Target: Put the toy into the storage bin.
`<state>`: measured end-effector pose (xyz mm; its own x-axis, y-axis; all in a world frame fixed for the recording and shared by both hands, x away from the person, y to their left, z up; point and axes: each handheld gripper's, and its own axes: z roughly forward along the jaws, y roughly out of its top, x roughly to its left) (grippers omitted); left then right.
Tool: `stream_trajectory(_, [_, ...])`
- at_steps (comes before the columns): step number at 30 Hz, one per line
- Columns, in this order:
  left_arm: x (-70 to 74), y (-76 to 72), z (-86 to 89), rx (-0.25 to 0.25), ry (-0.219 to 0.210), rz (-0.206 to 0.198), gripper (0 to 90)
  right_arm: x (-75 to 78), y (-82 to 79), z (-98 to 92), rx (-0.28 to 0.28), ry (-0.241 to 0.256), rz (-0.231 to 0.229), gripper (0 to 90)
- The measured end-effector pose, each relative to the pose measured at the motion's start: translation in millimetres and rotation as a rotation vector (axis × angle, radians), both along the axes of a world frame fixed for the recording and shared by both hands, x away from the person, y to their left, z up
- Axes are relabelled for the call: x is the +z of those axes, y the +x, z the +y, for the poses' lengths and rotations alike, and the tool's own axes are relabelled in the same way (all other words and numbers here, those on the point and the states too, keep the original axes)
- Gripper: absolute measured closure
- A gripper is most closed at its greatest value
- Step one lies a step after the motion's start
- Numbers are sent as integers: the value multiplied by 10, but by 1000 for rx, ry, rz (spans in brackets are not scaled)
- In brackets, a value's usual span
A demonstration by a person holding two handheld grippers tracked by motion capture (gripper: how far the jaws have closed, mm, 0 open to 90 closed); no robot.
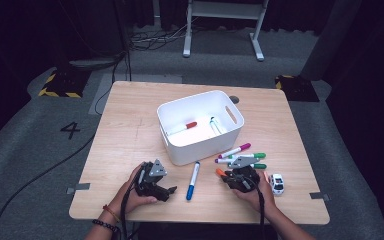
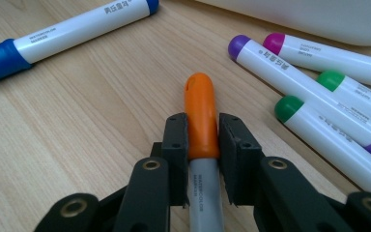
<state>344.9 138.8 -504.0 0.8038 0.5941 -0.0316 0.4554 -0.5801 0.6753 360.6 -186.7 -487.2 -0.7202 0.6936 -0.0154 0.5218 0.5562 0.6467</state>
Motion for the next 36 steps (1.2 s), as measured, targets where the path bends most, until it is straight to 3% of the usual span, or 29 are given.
stream_trajectory(6, [1, 1, 1, -1, 1, 0, 123, 10, 12, -35, 30, 5, 16, 746])
stream_trajectory(9, [0, 0, 0, 0, 0, 0, 123, 52, -11, -84, 35, 35, 8, 746])
stream_trajectory(13, [0, 0, 0, 0, 0, 0, 123, 217, -53, -187, 45, 98, -27, 747])
stream_trajectory(18, [1, 1, 1, -1, 1, 0, 123, 551, -73, -309, 56, 155, -110, 747])
stream_trajectory(25, [0, 0, 0, 0, -1, 0, 123, 913, -25, -373, 47, 214, -191, 747])
stream_trajectory(30, [0, 1, 1, -1, 1, 0, 123, 1240, 91, -342, 50, 232, -260, 747])
stream_trajectory(36, [0, 1, 1, -1, 1, 0, 123, 1592, 237, -303, 44, 256, -304, 747])
